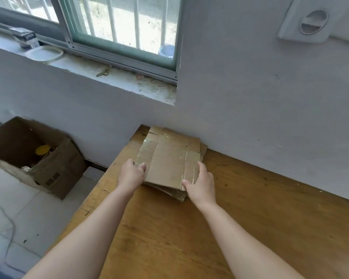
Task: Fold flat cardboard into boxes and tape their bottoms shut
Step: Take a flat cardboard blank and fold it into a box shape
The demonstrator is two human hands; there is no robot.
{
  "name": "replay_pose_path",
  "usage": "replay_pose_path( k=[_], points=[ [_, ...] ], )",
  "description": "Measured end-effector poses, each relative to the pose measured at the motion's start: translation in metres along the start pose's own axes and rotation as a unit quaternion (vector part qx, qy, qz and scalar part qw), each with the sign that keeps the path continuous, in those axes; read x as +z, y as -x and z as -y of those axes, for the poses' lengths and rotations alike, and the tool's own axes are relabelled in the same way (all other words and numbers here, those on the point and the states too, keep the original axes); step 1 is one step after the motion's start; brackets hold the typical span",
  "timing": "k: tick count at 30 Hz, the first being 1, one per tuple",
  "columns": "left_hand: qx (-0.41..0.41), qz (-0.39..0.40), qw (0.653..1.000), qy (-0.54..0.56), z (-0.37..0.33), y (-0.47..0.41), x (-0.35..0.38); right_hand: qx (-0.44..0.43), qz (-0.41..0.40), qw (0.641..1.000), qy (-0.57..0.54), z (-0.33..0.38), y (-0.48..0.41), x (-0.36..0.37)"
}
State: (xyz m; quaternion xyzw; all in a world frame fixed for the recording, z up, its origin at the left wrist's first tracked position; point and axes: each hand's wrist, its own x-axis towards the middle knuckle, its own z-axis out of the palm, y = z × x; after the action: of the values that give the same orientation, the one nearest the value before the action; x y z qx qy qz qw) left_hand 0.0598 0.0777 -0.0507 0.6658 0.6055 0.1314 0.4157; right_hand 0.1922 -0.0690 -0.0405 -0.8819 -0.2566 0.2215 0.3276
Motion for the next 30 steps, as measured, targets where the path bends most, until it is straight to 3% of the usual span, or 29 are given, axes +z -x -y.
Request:
replay_pose_path(
  k=[5, 10, 19, 30],
  points=[
    [0.050, -0.009, 0.989, 0.136, -0.006, 0.030, 0.003, -0.019, -0.035, 0.997, -0.069, -0.002, 0.021, -0.020],
    [0.086, 0.000, 0.975, 0.206, -0.015, 0.073, 0.008, -0.025, -0.043, 0.994, -0.097, -0.021, 0.054, -0.051],
    [0.126, 0.046, 0.968, 0.211, -0.035, 0.178, 0.060, -0.002, -0.090, 0.992, -0.094, -0.098, 0.126, -0.126],
    [0.144, 0.076, 0.968, 0.192, -0.074, 0.371, 0.183, 0.044, -0.118, 0.990, -0.057, -0.251, 0.224, -0.274]
  ],
)
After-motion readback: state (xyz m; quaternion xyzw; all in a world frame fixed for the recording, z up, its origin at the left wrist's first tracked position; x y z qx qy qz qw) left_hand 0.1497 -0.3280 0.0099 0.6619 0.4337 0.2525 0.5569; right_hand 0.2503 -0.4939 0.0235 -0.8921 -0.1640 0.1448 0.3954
